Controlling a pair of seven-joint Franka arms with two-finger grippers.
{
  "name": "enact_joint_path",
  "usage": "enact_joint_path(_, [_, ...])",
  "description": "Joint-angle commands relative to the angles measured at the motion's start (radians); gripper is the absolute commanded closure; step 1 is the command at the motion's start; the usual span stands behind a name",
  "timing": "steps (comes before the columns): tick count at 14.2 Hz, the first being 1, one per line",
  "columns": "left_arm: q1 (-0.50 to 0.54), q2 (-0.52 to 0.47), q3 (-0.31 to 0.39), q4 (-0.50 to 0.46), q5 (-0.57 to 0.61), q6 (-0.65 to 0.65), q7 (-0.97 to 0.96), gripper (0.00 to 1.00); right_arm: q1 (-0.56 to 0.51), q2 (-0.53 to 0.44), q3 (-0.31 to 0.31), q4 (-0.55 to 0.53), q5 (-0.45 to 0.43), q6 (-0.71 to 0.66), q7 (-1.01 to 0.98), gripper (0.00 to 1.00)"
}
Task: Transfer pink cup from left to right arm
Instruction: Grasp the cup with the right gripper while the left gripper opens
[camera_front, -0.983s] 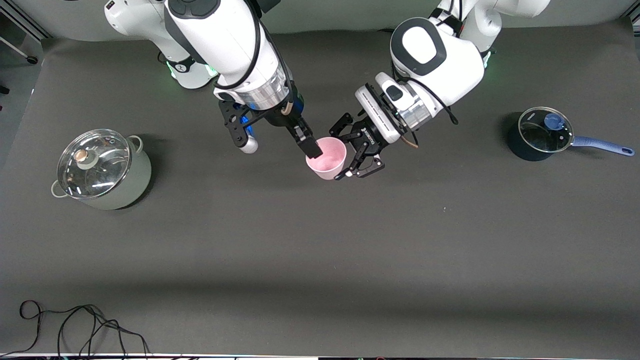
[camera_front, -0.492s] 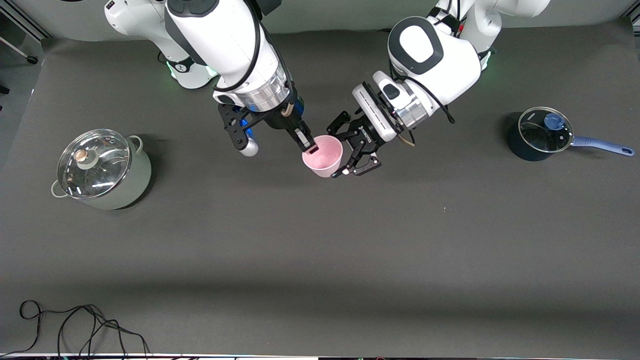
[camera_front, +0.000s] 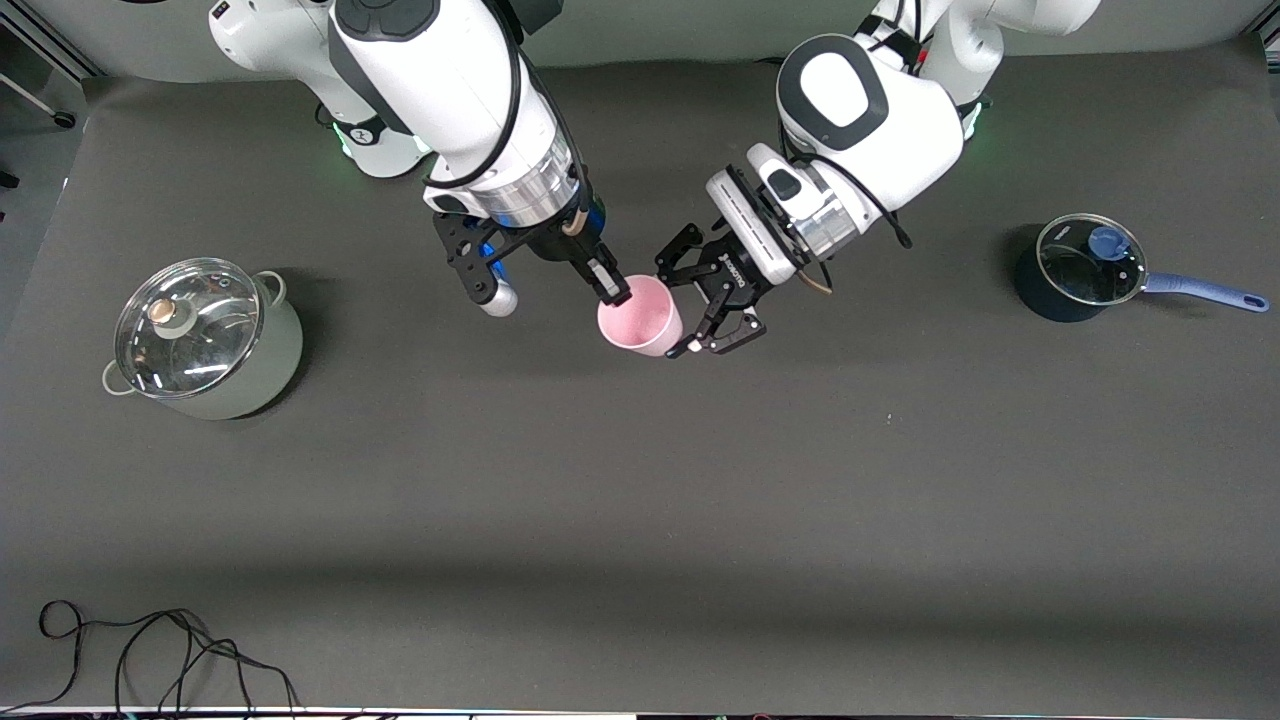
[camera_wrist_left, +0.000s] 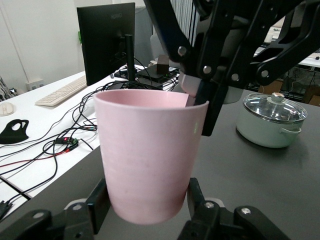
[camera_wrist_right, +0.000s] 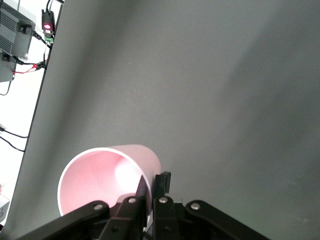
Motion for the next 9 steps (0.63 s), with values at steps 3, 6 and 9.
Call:
enact_joint_path(3, [-0.004, 0.007, 0.003, 0.008, -0.046, 0.017, -0.053, 0.01, -0.055, -0.001, -0.013, 0.033, -0.002, -0.013, -0.096, 1.0])
enact_joint_path(6, [0.015, 0.008, 0.009, 0.014, -0.035, 0.004, -0.189, 0.01, -0.101, -0.034, -0.013, 0.03, 0.0, -0.034, -0.217, 1.0])
enact_joint_path(9, [0.109, 0.014, 0.01, -0.002, -0.023, -0.103, -0.252, 0.01, -0.167, -0.066, -0.013, 0.022, 0.001, -0.129, -0.408, 1.0])
